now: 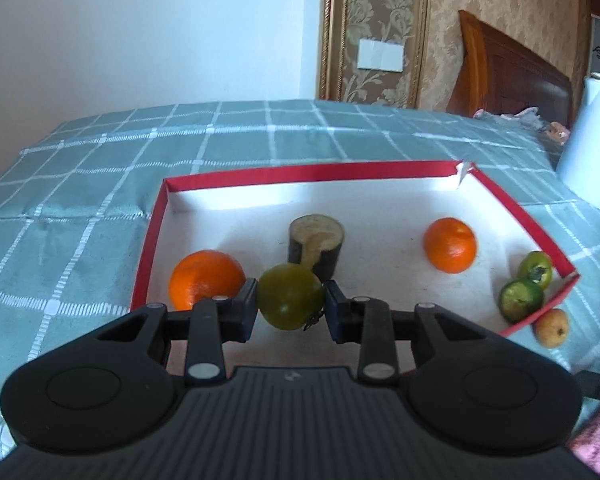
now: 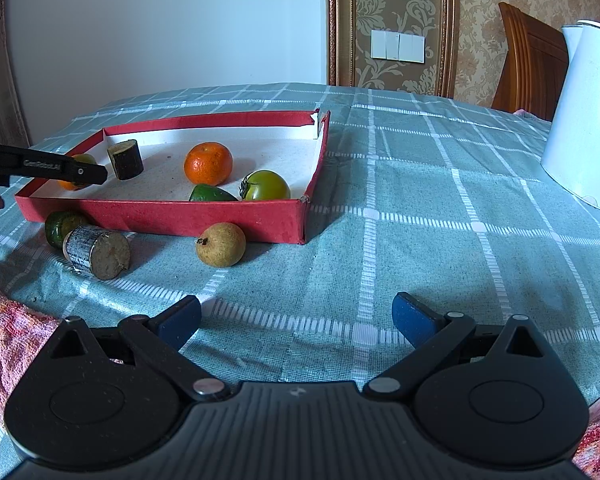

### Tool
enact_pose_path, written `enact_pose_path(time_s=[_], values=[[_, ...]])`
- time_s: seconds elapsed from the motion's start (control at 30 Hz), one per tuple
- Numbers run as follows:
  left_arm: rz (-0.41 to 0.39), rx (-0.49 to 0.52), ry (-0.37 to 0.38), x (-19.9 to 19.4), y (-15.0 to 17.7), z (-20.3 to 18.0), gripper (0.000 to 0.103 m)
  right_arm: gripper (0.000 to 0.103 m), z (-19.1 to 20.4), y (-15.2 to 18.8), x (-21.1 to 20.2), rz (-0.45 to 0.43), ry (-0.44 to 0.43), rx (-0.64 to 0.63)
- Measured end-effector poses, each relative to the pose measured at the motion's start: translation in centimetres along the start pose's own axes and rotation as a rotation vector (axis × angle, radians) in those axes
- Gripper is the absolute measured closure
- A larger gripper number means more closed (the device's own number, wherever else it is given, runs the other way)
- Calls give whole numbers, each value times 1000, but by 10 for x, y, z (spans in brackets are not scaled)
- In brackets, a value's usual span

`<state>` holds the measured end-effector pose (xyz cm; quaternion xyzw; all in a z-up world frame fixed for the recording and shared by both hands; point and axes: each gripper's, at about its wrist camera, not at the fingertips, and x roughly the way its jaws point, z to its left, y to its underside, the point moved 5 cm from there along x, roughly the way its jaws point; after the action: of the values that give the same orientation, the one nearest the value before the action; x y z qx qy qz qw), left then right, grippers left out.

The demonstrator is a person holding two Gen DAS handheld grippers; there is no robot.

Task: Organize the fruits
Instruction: 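Carry the dark green tomato into the red box and open the left gripper, then withdraw the left gripper from the box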

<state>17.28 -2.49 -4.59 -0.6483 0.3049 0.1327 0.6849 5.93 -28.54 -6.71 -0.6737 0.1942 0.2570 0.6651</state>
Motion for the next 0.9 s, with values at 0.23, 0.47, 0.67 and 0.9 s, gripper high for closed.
enact_pose_path(time_s=[0.23, 0.47, 0.67, 0.9], values=[[13, -14, -2, 5, 2, 6, 71, 1, 0, 0, 0, 0, 0, 0], [17, 12, -7, -1, 6, 3, 66, 1, 0, 0, 0, 0, 0, 0], [20, 30, -26, -7, 11, 1, 47, 1, 0, 0, 0, 0, 0, 0], [-5, -11, -23, -29, 12, 7, 45, 0, 0, 0, 0, 0, 1, 0]])
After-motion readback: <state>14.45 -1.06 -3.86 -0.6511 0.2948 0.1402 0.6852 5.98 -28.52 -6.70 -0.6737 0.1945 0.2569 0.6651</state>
